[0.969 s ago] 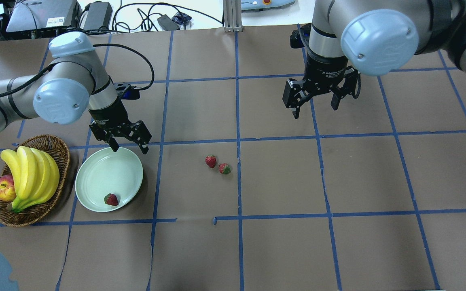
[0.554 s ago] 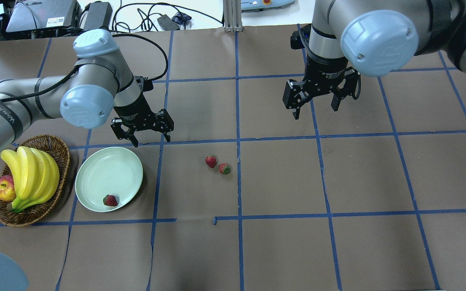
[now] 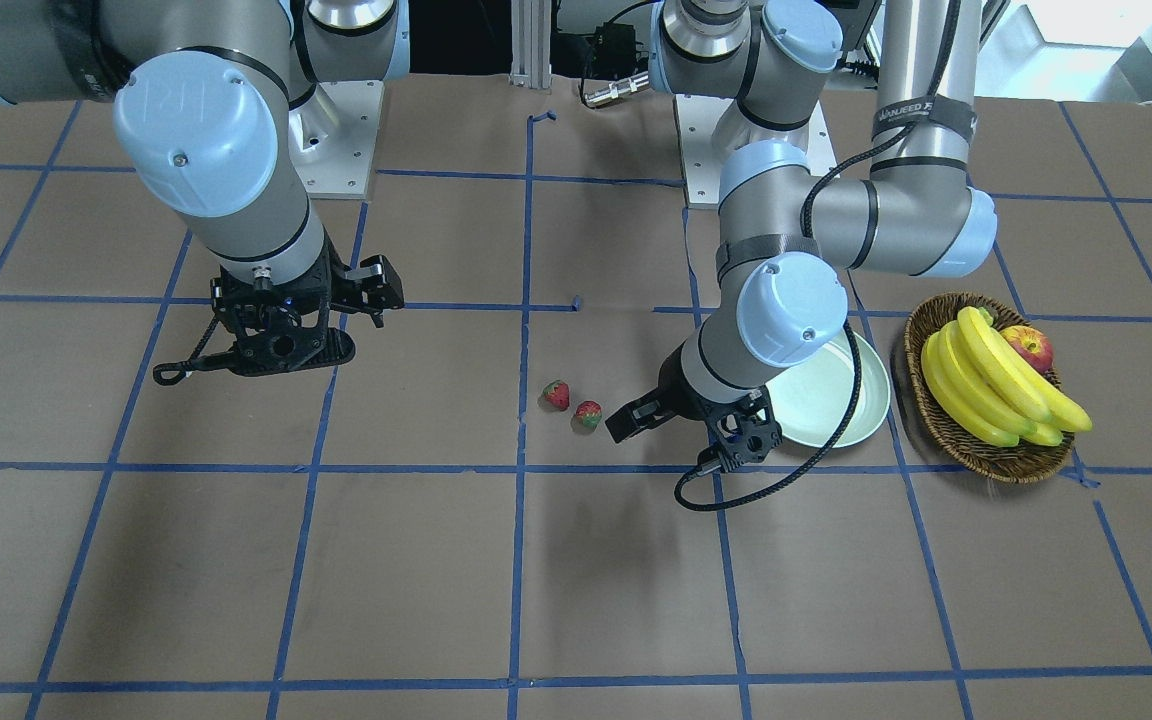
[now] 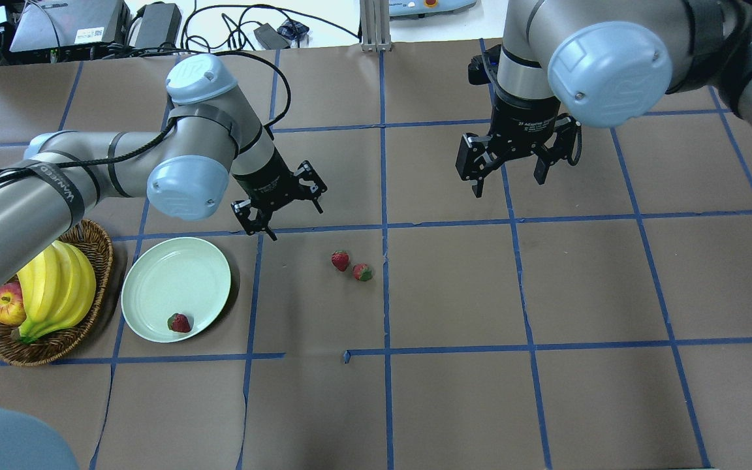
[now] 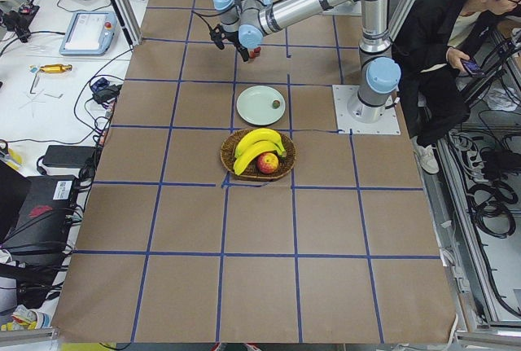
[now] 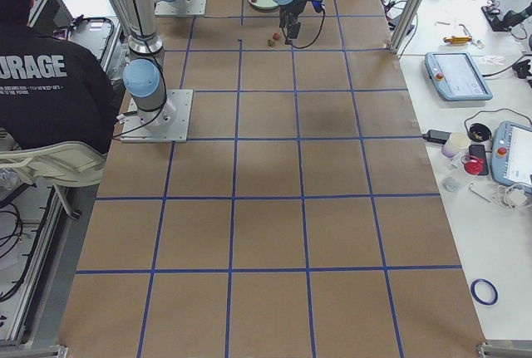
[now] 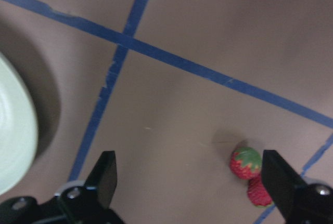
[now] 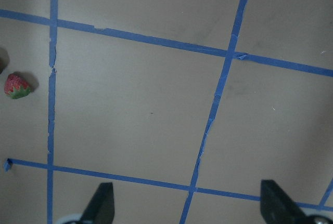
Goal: Collect all strawberries into plate
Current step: 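Move the left gripper back over the remaining two strawberries and lower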
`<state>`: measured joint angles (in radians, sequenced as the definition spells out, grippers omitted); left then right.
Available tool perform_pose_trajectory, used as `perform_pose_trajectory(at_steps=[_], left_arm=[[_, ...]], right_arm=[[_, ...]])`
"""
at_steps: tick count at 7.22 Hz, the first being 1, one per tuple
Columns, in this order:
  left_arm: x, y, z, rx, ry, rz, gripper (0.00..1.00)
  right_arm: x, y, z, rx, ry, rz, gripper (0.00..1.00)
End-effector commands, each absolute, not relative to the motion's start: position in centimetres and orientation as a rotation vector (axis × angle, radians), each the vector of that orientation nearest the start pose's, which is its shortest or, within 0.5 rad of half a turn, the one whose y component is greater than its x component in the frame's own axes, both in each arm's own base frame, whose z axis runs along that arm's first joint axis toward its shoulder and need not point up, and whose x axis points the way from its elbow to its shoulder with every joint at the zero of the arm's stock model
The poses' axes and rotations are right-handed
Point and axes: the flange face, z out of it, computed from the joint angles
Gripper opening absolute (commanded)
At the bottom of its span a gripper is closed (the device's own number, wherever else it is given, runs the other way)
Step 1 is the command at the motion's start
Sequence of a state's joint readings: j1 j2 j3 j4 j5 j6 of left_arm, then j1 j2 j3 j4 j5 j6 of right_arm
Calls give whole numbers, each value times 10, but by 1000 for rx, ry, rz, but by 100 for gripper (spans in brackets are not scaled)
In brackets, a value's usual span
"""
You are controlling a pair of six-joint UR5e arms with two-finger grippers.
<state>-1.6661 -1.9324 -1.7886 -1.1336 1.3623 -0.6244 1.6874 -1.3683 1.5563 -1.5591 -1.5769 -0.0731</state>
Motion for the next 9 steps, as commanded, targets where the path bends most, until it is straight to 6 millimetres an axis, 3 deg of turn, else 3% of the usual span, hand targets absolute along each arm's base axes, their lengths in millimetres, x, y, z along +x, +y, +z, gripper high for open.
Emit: perform_pose_trajectory(at_steps=[1,5,6,7,8,9], left_arm=[[-243,-536,205,-981,3077,427,100],[-267,-531,165,-941,3067,506,100],[-268,-530,159,-934,3060,524,92],[-268,-528,152,-933,3045,551,75],[-268,-528,151,-915,3050,553,29],[-268,-530,153,-898,3059,545,0]], right_arm=[[195,-528,384,-299,3121,325,100],[195,-526,380,-299,3120,340,100],[195,-526,379,-299,3119,342,100],[195,-526,379,-303,3118,345,100],[196,-524,375,-306,3117,357,100],[195,-523,373,-308,3116,364,100]])
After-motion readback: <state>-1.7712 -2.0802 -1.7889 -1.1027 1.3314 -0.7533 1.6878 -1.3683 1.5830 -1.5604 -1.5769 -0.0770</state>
